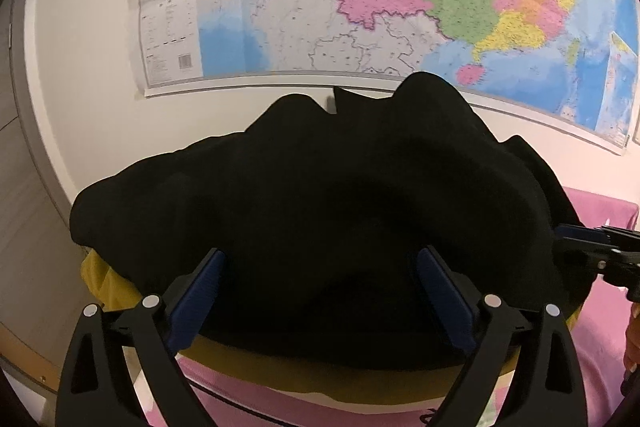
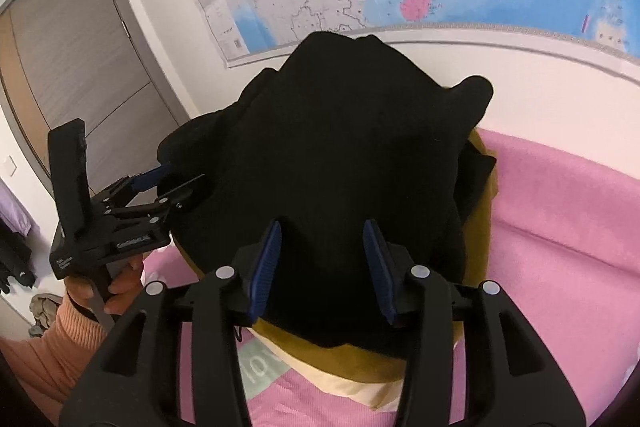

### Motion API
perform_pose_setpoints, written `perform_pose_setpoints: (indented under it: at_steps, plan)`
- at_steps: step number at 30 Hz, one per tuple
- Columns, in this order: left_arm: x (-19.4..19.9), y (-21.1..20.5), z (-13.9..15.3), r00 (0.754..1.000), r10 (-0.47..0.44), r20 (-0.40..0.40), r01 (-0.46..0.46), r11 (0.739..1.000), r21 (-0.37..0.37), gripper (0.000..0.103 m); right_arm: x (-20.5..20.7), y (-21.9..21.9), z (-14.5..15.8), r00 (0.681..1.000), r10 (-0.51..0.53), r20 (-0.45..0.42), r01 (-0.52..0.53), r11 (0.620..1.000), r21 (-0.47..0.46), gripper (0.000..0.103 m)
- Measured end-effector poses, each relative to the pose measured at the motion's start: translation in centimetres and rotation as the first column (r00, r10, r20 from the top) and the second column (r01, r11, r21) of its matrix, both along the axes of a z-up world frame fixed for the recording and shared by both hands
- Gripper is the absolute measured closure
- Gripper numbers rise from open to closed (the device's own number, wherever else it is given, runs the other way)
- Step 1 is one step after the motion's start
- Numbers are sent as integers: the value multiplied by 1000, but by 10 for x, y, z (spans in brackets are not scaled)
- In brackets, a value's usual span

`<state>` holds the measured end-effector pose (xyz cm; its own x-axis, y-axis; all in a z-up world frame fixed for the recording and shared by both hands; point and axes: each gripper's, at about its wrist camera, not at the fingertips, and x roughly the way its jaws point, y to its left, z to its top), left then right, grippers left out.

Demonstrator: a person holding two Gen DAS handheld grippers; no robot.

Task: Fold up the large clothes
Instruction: 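Lower the coat bundle onto the mustard clothes stack and open both tools, then withdraw both tools from the stacked clothes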

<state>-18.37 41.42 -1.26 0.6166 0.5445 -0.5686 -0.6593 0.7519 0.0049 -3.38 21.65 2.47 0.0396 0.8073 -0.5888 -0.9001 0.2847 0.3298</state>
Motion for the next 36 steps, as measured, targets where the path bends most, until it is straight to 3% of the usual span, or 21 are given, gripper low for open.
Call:
perform_pose_setpoints:
  at_steps: [6,10,13,28,36]
  plan:
    - [-15,-19,11,999,3,45,-3,1000,10,10,-19,-21,13,998,7,64,-11,999,53,53]
    - [-16,-38,6,996,-72,56,70,997,28,10,-26,-20,-4,996,29,81,-29,1000,-7,53]
    - [-6,-41,-4,998,-62,18,61,997,48,10,-28,-17,-11,996,24,86,-23,1000,-14,53]
    - [-13,-64,9,999,-4,51,2,999,35,7,-43,-41,3,989,-8,147,4,999,32,43]
    - [-11,-76,2,999,-9,45,9,1000,-6,7,-36,-40,-15,995,2,96,-1,1000,-10,43]
